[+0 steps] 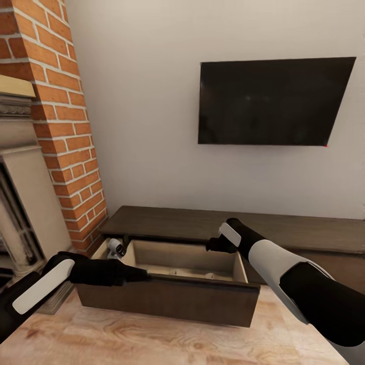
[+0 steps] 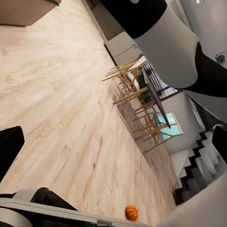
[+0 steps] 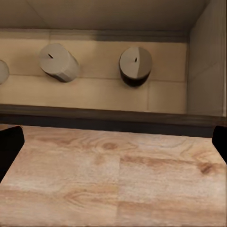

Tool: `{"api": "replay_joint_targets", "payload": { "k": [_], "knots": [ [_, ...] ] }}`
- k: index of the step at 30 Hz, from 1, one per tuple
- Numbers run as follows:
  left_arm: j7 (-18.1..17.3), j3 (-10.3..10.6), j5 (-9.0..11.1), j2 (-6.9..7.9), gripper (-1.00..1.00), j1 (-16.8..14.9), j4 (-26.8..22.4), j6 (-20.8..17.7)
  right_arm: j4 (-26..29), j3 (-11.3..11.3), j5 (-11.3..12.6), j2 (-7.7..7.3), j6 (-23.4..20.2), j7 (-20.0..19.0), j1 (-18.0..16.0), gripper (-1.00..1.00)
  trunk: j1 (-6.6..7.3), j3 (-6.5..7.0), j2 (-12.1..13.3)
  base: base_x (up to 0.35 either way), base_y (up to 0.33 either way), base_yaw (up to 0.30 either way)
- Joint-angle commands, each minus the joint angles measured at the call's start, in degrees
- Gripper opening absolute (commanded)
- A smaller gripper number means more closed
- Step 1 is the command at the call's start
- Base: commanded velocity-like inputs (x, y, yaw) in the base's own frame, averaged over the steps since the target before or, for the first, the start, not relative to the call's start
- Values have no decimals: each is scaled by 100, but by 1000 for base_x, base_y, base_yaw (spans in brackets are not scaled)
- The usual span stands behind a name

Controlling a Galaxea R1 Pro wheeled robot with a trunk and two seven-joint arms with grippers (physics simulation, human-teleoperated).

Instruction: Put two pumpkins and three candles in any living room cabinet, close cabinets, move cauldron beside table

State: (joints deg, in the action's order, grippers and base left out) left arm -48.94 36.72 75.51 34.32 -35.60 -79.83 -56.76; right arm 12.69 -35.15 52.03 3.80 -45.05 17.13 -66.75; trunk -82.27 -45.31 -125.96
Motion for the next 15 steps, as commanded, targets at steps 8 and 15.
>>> {"api": "replay_joint_targets", "payload": {
  "k": [8,15],
  "knots": [
    [-10,4,18,5,100,-8,10,-20,14,-44,57,17,-4,45,-4,100,4,-5,-3,-334,0,-5],
    [-10,-2,17,5,100,-8,11,-20,13,-44,58,24,0,37,-4,100,4,-5,-3,-343,6,0]
  ]
}}
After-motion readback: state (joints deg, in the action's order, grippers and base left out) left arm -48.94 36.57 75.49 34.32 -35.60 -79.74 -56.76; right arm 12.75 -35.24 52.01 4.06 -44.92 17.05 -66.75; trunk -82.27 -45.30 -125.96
